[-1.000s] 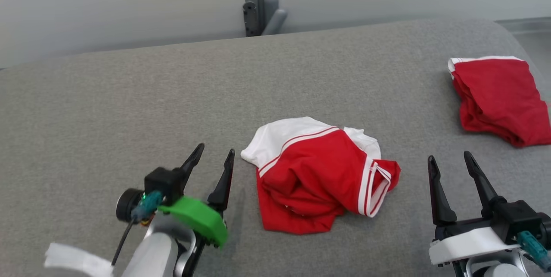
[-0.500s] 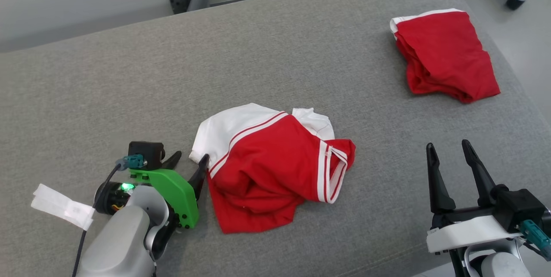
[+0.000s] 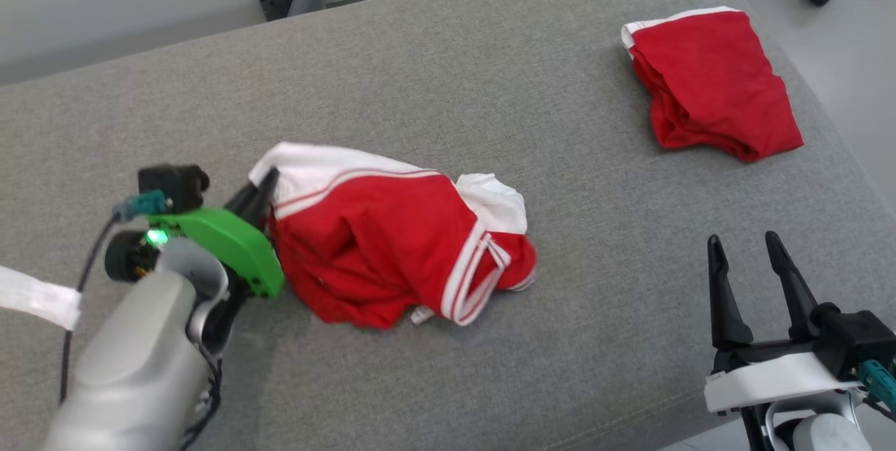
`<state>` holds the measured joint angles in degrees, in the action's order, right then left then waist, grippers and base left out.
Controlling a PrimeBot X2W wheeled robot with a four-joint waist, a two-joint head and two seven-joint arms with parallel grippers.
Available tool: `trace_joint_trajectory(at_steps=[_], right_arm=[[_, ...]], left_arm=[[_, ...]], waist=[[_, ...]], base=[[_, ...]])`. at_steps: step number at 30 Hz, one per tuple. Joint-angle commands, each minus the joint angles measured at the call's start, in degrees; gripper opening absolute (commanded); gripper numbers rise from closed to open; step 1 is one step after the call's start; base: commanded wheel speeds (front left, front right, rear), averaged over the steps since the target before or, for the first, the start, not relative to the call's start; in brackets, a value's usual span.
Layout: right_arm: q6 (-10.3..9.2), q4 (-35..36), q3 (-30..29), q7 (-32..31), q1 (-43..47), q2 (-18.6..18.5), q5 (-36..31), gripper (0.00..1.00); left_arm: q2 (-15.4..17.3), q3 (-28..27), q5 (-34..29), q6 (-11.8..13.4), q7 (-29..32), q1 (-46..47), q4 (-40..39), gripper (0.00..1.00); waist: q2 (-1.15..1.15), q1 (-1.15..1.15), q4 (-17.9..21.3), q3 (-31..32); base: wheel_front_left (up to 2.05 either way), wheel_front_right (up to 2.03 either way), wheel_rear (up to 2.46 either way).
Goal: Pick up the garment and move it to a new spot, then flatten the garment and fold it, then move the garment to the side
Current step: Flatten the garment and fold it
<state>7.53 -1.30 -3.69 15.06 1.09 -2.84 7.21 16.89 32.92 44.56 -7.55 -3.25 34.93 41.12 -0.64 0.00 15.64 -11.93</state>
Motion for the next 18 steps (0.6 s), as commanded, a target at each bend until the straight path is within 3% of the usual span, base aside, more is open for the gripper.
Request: trace_joint_trajectory(at_steps=[1, 6, 12, 13, 18], right_arm=[[-0.09, -0.28, -0.32, 0.16, 0.34, -0.13, -0.14, 1.0], [-0.09, -0.88, -0.15, 0.16, 0.46, -0.13, 0.06, 1.0], [-0.09, -1.3, 0.16, 0.16, 0.76, -0.13, 0.2, 1.0], [-0.09, -1.3, 0.16, 0.16, 0.76, -0.13, 0.2, 1.0], [-0.09, -1.59, 0.46, 0.16, 1.07, -0.12, 0.18, 1.0]], left_arm=[[1.04, -1.26, 0.14, 0.73, -1.41, 3.47, -1.46, 0.0], [3.87, -3.7, -1.21, 3.15, -0.87, 11.95, -7.06, 0.0], [6.63, -5.24, -4.48, 8.81, 0.87, 19.07, -15.12, 0.0], [6.63, -5.24, -4.48, 8.81, 0.87, 19.07, -15.12, 0.0], [7.69, -6.36, -7.54, 15.56, -0.33, 19.28, -23.91, 0.0]], waist=[[0.64, 0.0, -1.0, 0.2], [0.64, 0.0, -2.27, 0.76], [0.64, 0.0, -2.43, 1.62], [0.64, 0.0, -2.43, 1.62], [0.64, 0.0, -1.92, 2.77]], base=[[0.0, 0.0, 0.0], [0.0, 0.0, 0.0], [0.0, 0.0, 0.0], [0.0, 0.0, 0.0], [0.0, 0.0, 0.0]])
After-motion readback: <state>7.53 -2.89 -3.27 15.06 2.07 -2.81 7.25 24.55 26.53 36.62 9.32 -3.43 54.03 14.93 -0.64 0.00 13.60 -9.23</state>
